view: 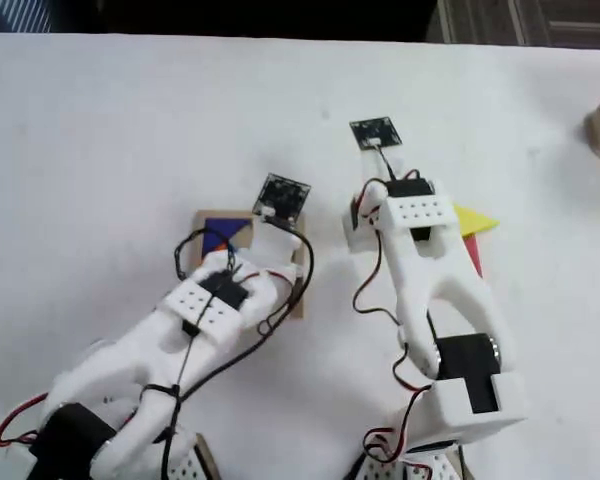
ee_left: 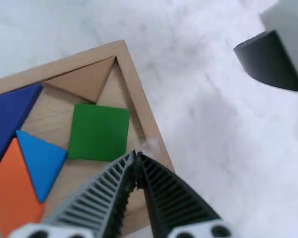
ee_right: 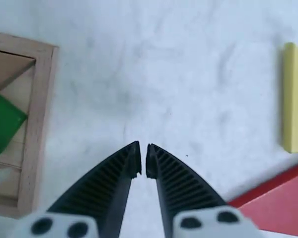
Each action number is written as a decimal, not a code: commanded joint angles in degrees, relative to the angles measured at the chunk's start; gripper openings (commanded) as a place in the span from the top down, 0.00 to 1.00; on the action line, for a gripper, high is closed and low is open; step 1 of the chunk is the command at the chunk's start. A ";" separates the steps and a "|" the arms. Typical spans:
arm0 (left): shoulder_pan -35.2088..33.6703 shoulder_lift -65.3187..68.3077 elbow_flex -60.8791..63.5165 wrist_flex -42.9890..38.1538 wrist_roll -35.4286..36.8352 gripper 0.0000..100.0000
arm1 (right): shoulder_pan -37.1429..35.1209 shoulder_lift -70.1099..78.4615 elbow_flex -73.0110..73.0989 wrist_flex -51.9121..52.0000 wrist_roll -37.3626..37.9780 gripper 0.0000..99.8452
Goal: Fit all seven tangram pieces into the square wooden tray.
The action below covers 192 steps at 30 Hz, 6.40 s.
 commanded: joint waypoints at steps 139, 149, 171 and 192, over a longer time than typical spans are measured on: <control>-13.41 15.78 -12.04 -0.35 0.18 0.98 | 0.31 1.80 -3.52 0.22 -0.26 0.98; -17.98 11.30 -11.34 -2.81 -0.35 0.98 | 0.31 1.80 -3.52 0.22 -0.26 0.98; -20.53 20.62 -19.52 4.04 -0.44 0.98 | 0.66 1.80 -3.52 0.40 -0.26 0.98; -12.35 17.36 -9.85 -11.78 -3.78 0.98 | 0.66 1.80 -4.13 0.57 -0.18 0.98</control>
